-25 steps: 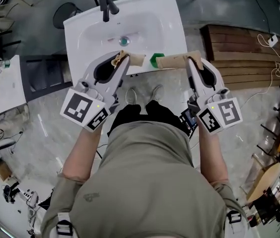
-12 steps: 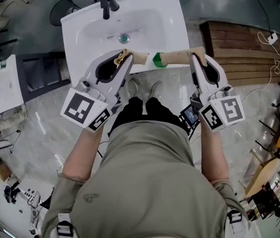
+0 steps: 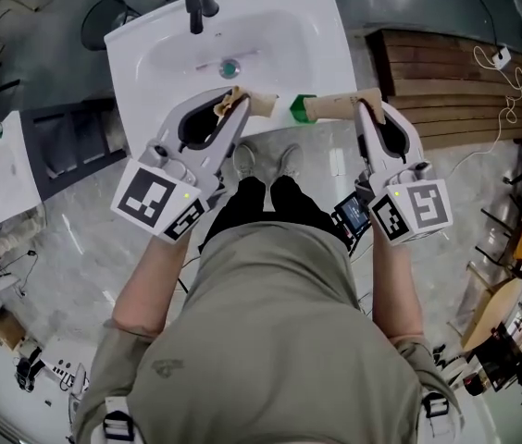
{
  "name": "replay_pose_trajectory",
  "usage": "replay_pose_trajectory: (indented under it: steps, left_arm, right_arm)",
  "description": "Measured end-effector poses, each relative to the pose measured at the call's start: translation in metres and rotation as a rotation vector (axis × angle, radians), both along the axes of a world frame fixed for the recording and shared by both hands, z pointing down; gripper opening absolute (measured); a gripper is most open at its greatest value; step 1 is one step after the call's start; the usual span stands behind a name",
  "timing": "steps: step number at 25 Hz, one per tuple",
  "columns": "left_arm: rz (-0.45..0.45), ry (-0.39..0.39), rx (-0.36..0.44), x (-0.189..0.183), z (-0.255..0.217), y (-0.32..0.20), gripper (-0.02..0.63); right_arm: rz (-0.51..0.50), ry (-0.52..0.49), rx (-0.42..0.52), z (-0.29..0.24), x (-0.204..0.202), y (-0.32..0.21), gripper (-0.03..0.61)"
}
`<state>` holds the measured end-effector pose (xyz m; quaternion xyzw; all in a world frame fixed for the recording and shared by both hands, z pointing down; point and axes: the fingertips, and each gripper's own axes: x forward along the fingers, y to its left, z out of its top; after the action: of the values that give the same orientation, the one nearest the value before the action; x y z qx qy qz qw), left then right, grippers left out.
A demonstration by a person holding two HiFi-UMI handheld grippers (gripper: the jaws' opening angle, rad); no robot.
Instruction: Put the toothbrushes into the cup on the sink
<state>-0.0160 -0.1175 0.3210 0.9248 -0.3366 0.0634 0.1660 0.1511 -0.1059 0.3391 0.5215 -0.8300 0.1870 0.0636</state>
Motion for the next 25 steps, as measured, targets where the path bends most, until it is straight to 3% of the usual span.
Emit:
replay_pose_trajectory:
  steps: [25]
  left_arm:
    - [0.063, -0.020, -0.038, -0.014, 0.018, -0.007, 0.049]
  right_arm:
    - [0.054, 0.120, -0.018, 0.041, -0.015, -0.004, 0.048]
